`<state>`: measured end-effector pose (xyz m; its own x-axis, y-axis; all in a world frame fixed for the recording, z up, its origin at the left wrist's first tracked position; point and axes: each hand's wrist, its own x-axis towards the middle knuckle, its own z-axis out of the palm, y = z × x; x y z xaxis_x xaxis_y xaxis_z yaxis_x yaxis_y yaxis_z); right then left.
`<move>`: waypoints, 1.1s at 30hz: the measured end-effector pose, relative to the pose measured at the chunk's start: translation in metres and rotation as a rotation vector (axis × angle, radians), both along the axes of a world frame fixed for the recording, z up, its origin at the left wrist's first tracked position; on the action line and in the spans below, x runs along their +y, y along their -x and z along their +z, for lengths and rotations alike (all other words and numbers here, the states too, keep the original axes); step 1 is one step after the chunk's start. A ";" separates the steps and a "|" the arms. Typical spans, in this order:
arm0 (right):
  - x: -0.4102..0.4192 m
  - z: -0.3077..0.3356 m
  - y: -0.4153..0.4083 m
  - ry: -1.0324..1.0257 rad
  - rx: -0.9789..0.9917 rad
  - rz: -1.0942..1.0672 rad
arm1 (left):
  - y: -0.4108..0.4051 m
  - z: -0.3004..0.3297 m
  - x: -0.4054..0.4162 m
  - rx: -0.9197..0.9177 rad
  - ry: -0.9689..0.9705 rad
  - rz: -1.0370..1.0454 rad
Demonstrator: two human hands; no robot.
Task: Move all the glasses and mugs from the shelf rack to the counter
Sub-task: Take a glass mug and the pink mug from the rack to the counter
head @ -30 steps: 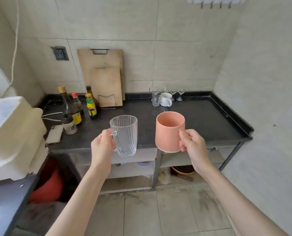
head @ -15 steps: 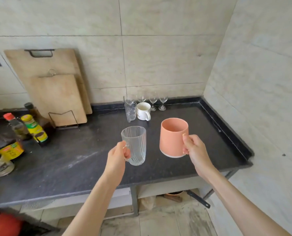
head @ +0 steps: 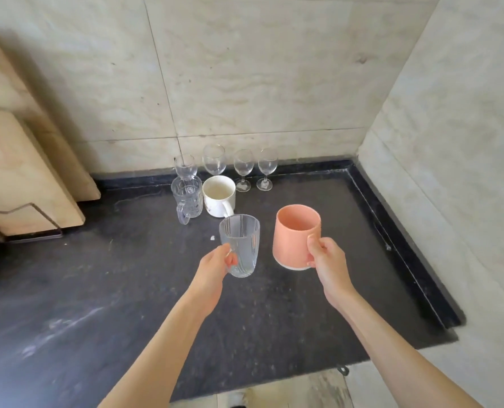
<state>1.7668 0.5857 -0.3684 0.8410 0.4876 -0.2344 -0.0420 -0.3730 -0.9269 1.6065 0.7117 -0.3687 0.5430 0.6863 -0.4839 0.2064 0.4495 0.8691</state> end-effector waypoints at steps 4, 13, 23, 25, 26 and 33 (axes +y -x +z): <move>0.029 -0.025 -0.036 0.029 0.069 -0.017 | -0.041 -0.024 0.024 0.038 0.023 -0.058; 0.085 -0.066 -0.105 -0.005 0.148 0.083 | -0.112 -0.077 0.055 0.163 -0.045 -0.013; 0.114 -0.097 -0.151 0.011 0.194 0.292 | -0.166 -0.102 0.070 0.099 -0.097 0.186; 0.120 -0.101 -0.156 -0.009 0.199 0.326 | -0.173 -0.105 0.073 0.091 -0.132 0.196; 0.123 -0.102 -0.158 -0.019 0.204 0.335 | -0.175 -0.106 0.076 0.094 -0.143 0.194; 0.138 -0.110 -0.169 -0.056 0.279 0.341 | -0.186 -0.113 0.089 0.123 -0.177 0.203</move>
<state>1.9361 0.7238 -0.4785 0.5377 0.7449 -0.3949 -0.1770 -0.3583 -0.9167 1.7930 0.8012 -0.4822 0.3306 0.8545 -0.4008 0.2360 0.3363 0.9117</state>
